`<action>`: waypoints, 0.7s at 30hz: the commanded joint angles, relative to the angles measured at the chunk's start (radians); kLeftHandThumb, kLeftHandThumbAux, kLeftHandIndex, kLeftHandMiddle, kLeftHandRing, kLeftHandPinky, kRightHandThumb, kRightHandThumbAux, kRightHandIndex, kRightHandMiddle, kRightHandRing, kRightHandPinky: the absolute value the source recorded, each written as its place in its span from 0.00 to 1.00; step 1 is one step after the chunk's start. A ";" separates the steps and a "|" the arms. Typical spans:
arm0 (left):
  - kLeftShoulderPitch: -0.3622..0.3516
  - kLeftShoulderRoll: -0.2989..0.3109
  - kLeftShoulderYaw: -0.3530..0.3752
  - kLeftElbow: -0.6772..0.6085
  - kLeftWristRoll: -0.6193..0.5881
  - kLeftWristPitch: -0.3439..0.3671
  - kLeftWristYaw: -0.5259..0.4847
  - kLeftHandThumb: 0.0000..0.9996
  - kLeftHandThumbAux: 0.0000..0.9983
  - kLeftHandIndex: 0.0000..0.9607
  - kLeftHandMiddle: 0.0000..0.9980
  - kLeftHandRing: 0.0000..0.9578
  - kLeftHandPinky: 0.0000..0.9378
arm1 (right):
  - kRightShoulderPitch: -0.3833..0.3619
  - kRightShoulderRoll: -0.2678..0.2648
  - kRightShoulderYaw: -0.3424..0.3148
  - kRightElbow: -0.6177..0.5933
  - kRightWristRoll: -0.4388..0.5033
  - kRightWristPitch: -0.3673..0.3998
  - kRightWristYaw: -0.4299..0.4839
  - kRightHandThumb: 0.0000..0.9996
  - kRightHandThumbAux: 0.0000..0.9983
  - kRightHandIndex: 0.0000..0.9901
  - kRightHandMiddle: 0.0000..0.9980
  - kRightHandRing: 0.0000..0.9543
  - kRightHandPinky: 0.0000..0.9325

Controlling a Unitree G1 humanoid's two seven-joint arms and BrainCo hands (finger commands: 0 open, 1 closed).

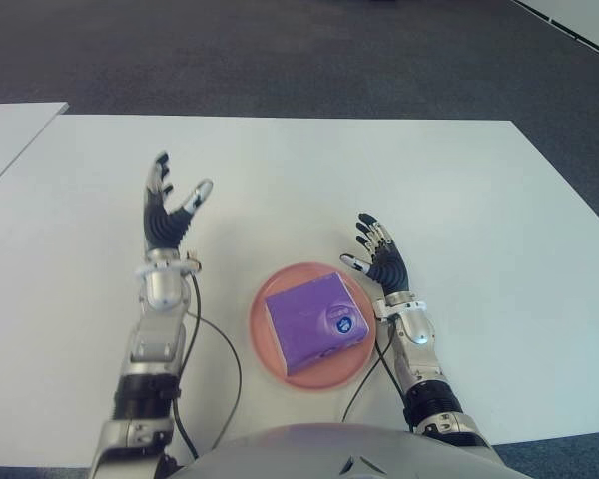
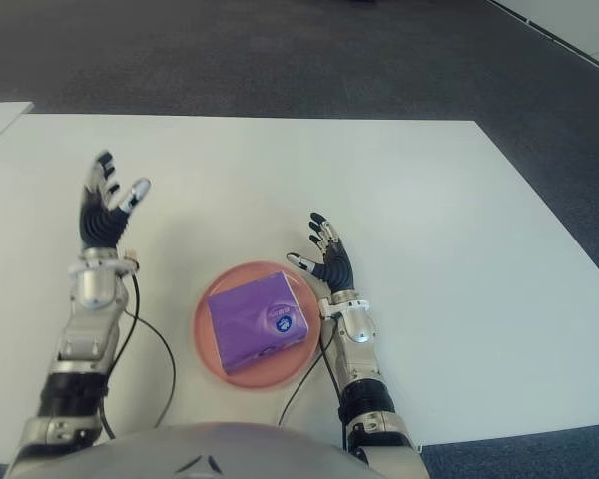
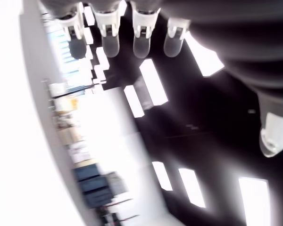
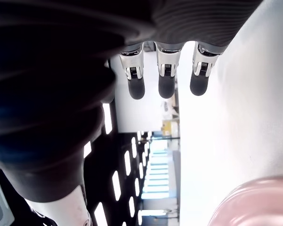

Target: Put the tissue paper into the plate.

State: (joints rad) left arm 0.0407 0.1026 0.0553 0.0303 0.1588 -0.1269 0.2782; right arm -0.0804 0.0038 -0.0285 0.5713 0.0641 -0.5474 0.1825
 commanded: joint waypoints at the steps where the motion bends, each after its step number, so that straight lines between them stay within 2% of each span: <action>1: 0.084 -0.028 -0.054 0.056 -0.004 0.044 -0.066 0.00 0.50 0.00 0.00 0.00 0.00 | 0.105 0.007 -0.002 0.063 0.000 0.072 -0.012 0.00 0.85 0.12 0.11 0.08 0.09; 6: 0.096 -0.013 -0.061 0.084 -0.008 0.049 -0.116 0.00 0.49 0.00 0.00 0.00 0.00 | 0.102 0.009 -0.001 0.064 0.001 0.074 -0.016 0.00 0.85 0.12 0.11 0.08 0.09; 10: 0.101 0.008 -0.071 0.147 -0.007 -0.001 -0.153 0.00 0.47 0.00 0.00 0.00 0.00 | 0.101 0.008 0.002 0.068 -0.001 0.063 -0.016 0.00 0.85 0.12 0.11 0.08 0.09; 13: 0.096 0.025 -0.073 0.251 0.004 -0.070 -0.155 0.00 0.47 0.00 0.00 0.00 0.00 | 0.102 0.006 0.003 0.068 -0.003 0.064 -0.016 0.00 0.85 0.12 0.11 0.08 0.09; 21: 0.043 0.041 -0.065 0.436 0.017 -0.173 -0.132 0.00 0.48 0.00 0.00 0.00 0.00 | 0.099 0.007 0.004 0.055 -0.006 0.078 -0.028 0.00 0.84 0.11 0.10 0.08 0.09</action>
State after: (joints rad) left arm 0.0866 0.1420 -0.0058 0.3676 0.1665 -0.3258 0.1510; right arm -0.0706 0.0045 -0.0248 0.5623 0.0614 -0.5466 0.1633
